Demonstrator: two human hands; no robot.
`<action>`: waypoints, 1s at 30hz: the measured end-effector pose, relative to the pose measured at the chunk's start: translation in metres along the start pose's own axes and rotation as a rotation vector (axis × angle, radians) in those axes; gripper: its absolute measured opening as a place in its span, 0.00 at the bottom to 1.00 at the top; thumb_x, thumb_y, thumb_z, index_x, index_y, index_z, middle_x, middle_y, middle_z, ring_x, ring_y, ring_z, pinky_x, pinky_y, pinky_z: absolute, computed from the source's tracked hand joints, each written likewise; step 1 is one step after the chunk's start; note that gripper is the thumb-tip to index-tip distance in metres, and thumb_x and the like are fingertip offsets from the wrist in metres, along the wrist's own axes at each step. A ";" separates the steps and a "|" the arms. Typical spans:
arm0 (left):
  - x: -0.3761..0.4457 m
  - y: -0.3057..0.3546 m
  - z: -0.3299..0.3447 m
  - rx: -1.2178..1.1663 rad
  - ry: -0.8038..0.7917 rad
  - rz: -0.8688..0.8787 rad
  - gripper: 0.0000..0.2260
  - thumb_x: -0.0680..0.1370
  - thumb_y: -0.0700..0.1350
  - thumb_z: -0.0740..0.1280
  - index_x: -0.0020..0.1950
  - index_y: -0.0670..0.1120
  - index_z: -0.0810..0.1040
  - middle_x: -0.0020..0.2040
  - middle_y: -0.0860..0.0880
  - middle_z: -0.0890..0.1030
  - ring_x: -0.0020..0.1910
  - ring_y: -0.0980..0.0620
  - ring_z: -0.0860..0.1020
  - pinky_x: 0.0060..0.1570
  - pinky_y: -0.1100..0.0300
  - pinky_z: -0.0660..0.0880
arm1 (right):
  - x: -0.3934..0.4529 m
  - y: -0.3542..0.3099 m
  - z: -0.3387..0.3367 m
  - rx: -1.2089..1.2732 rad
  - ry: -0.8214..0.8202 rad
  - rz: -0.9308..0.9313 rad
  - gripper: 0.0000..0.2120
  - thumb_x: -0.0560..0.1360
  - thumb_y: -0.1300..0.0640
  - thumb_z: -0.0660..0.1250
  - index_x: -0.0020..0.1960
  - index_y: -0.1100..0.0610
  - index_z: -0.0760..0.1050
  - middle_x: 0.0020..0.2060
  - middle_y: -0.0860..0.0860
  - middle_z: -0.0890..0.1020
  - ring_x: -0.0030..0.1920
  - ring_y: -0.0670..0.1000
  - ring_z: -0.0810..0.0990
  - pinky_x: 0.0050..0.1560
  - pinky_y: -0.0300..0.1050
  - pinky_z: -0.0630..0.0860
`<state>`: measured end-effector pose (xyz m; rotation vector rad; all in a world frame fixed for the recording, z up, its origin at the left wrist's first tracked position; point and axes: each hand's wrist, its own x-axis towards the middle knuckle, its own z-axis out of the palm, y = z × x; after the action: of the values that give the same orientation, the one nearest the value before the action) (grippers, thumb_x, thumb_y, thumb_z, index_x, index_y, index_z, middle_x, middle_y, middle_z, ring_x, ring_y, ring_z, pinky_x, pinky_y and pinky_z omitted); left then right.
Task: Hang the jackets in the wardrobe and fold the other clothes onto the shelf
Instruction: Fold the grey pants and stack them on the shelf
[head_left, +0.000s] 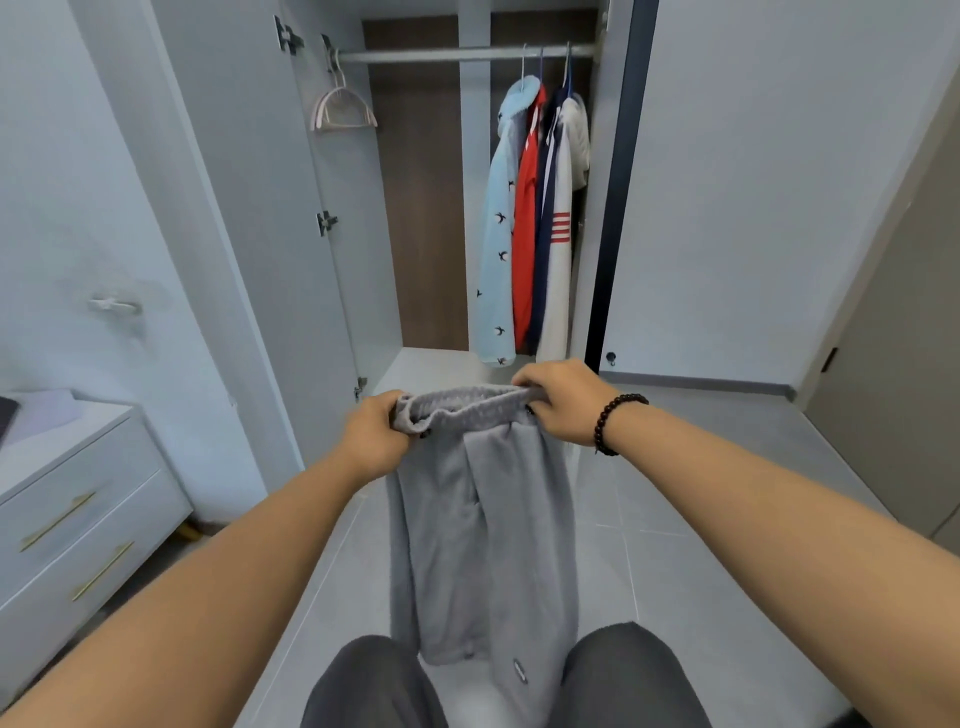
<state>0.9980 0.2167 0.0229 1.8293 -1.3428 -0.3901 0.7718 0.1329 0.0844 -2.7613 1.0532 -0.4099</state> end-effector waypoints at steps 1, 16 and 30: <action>0.001 0.003 -0.004 -0.074 0.019 -0.030 0.05 0.76 0.34 0.69 0.51 0.40 0.80 0.47 0.40 0.83 0.47 0.46 0.78 0.47 0.51 0.77 | 0.003 -0.001 -0.004 0.023 0.057 -0.026 0.14 0.74 0.65 0.61 0.58 0.58 0.78 0.51 0.54 0.82 0.53 0.54 0.78 0.54 0.46 0.75; -0.100 0.059 -0.085 -0.438 -0.350 0.028 0.15 0.73 0.51 0.72 0.56 0.45 0.82 0.50 0.45 0.85 0.53 0.47 0.83 0.50 0.54 0.80 | -0.078 -0.050 -0.082 0.413 0.149 0.277 0.08 0.65 0.63 0.73 0.44 0.56 0.84 0.44 0.50 0.84 0.47 0.50 0.81 0.38 0.37 0.77; -0.270 0.041 -0.080 -0.633 -0.889 -0.004 0.24 0.68 0.46 0.79 0.59 0.38 0.79 0.55 0.38 0.80 0.54 0.42 0.79 0.60 0.46 0.73 | -0.228 -0.095 -0.073 0.582 -0.804 -0.086 0.11 0.63 0.63 0.76 0.46 0.57 0.83 0.42 0.56 0.85 0.42 0.49 0.83 0.42 0.37 0.79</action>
<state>0.9205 0.4896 0.0466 1.1274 -1.5073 -1.5610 0.6461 0.3531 0.1316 -2.1096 0.4990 0.3308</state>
